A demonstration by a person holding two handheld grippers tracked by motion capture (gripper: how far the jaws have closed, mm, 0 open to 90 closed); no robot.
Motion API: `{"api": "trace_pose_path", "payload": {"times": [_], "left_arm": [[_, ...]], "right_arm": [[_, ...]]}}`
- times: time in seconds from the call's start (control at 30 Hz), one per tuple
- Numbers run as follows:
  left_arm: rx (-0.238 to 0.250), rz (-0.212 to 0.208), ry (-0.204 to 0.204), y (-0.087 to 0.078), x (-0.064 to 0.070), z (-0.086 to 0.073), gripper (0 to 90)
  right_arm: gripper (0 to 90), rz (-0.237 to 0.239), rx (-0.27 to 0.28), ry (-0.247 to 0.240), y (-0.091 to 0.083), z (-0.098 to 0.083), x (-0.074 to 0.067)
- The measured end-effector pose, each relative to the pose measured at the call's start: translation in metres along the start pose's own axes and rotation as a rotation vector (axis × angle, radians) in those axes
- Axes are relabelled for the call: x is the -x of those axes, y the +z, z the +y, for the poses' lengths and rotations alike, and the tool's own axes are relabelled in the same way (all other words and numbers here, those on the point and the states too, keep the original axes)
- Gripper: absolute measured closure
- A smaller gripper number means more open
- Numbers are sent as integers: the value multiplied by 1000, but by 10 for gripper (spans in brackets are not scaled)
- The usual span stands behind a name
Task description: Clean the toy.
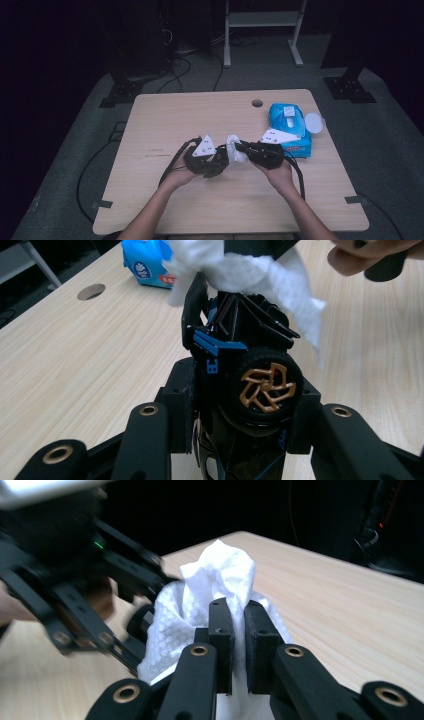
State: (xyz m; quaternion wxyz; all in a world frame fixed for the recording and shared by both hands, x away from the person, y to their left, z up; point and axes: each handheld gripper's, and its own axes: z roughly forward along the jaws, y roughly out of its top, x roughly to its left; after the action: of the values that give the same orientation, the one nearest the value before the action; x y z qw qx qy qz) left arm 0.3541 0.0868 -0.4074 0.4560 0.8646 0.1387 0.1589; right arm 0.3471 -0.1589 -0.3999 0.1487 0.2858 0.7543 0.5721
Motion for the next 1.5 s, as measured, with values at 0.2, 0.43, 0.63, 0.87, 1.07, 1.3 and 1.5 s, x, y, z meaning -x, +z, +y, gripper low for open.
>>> {"api": "trace_pose_path", "payload": {"times": [0.2, 0.43, 0.63, 0.87, 1.07, 1.3, 1.5], "left_arm": [[-2, -6, 3, 1, 1, 0, 569], [26, -8, -1, -4, 0, 2, 569], [19, -8, -5, -3, -1, 1, 569], [30, -12, -9, -3, -1, 1, 571], [41, -7, -20, -6, -4, -1, 575], [45, -11, -22, -4, -4, 0, 576], [49, -12, -16, -6, -3, 0, 577]], "right_arm": [[834, 6, -8, 25, 0, -3, 3], [835, 31, 25, 5, -2, 7, -5], [834, 13, -5, 16, -1, 0, 2], [835, 49, 30, -4, -1, 10, -9], [836, 1, 9, 21, -3, 2, 4], [835, 31, 17, 17, -2, 7, -2], [835, 43, 31, -7, -2, 13, -8]]}}
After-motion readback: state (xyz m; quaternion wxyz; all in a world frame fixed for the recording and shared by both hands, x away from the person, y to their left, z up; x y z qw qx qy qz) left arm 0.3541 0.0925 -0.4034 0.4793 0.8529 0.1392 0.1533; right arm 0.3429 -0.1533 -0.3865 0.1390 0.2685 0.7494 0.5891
